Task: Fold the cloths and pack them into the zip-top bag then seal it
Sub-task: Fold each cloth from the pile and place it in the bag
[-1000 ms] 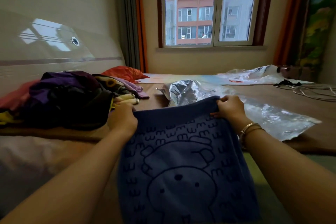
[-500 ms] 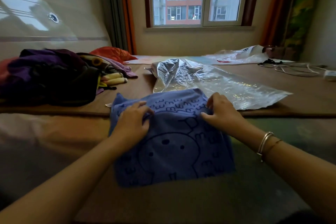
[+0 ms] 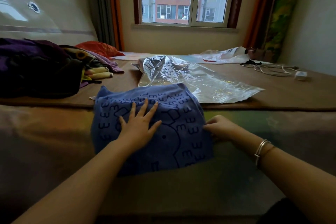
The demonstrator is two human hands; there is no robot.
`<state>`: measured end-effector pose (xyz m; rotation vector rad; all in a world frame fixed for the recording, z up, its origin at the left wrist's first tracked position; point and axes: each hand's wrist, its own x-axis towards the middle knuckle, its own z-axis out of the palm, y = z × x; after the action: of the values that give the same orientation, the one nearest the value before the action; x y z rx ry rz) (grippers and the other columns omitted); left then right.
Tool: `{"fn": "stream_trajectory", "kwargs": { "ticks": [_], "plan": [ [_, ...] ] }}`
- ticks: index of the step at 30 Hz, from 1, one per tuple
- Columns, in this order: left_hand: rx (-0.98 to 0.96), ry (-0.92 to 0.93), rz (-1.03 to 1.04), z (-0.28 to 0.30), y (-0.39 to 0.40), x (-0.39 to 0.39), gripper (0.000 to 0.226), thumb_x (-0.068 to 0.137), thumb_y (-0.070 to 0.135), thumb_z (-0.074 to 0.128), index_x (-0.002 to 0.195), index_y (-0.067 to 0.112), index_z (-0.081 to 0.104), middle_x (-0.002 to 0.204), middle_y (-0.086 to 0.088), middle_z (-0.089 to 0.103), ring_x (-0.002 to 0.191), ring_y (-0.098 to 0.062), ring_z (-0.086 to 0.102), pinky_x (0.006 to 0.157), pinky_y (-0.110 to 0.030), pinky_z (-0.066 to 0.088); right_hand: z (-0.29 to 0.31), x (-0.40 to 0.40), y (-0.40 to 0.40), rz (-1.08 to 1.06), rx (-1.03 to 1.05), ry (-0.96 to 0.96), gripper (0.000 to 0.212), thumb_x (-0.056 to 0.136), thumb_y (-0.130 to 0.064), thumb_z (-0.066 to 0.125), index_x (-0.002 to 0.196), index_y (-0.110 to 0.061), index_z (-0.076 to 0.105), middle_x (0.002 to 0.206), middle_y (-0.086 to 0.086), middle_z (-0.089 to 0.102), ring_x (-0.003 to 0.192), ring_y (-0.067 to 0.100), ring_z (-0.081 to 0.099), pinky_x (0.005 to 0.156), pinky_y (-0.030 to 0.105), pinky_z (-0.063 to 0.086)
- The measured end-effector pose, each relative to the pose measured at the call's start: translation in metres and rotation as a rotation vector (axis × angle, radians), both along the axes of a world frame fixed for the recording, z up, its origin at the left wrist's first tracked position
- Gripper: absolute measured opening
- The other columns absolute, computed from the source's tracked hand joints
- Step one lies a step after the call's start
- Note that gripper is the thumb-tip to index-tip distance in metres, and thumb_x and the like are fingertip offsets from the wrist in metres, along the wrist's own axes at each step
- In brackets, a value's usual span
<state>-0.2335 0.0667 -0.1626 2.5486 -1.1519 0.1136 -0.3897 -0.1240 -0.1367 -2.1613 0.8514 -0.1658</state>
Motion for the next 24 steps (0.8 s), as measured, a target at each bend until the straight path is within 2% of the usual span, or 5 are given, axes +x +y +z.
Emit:
{"fn": "stream_trajectory", "kwargs": {
  "ticks": [6, 9, 13, 16, 24],
  "plan": [
    [0.083, 0.038, 0.042, -0.002, -0.014, -0.005, 0.066, 0.091, 0.068, 0.024, 0.147, 0.051, -0.005, 0.157, 0.012, -0.024, 0.143, -0.030, -0.026, 0.107, -0.072, -0.002, -0.004, -0.020, -0.014, -0.008, 0.027, 0.140, 0.024, 0.097, -0.020, 0.049, 0.103, -0.001, 0.063, 0.084, 0.012, 0.066, 0.073, 0.025, 0.064, 0.064, 0.033, 0.053],
    [0.078, 0.033, 0.063, -0.003, -0.017, -0.007, 0.067, 0.090, 0.069, 0.024, 0.147, 0.049, -0.005, 0.157, 0.011, -0.023, 0.143, -0.030, -0.026, 0.108, -0.071, -0.004, -0.014, -0.024, -0.008, 0.060, -0.492, 0.188, 0.024, 0.093, -0.033, 0.053, 0.093, -0.009, 0.058, 0.089, 0.009, 0.066, 0.082, 0.027, 0.065, 0.066, 0.035, 0.050],
    [0.061, -0.007, 0.056, -0.001, -0.016, -0.010, 0.063, 0.093, 0.065, 0.024, 0.148, 0.048, -0.001, 0.159, 0.009, -0.018, 0.144, -0.032, -0.022, 0.109, -0.068, -0.006, -0.028, -0.027, 0.014, 0.322, -0.941, -0.145, 0.032, 0.084, -0.039, 0.062, 0.097, -0.015, 0.046, 0.096, 0.002, 0.056, 0.088, 0.022, 0.055, 0.067, 0.032, 0.047],
    [0.077, -0.080, 0.025, -0.002, -0.012, -0.013, 0.060, 0.096, 0.060, 0.025, 0.149, 0.046, 0.001, 0.160, 0.009, -0.014, 0.146, -0.029, -0.018, 0.110, -0.066, -0.006, -0.061, -0.020, 0.021, 0.541, -1.408, -0.119, 0.062, 0.060, -0.047, 0.074, 0.105, -0.016, 0.046, 0.100, 0.004, 0.053, 0.088, 0.024, 0.051, 0.071, 0.035, 0.046],
    [0.150, -0.153, -0.031, -0.006, 0.002, -0.015, 0.064, 0.098, 0.052, 0.032, 0.151, 0.040, -0.001, 0.159, 0.010, -0.015, 0.147, -0.025, -0.014, 0.115, -0.061, 0.000, -0.104, 0.002, 0.001, 0.732, -1.781, -0.036, 0.050, 0.059, -0.023, 0.073, 0.100, -0.020, 0.045, 0.105, 0.001, 0.053, 0.092, 0.026, 0.055, 0.082, 0.039, 0.051]
  ]
}}
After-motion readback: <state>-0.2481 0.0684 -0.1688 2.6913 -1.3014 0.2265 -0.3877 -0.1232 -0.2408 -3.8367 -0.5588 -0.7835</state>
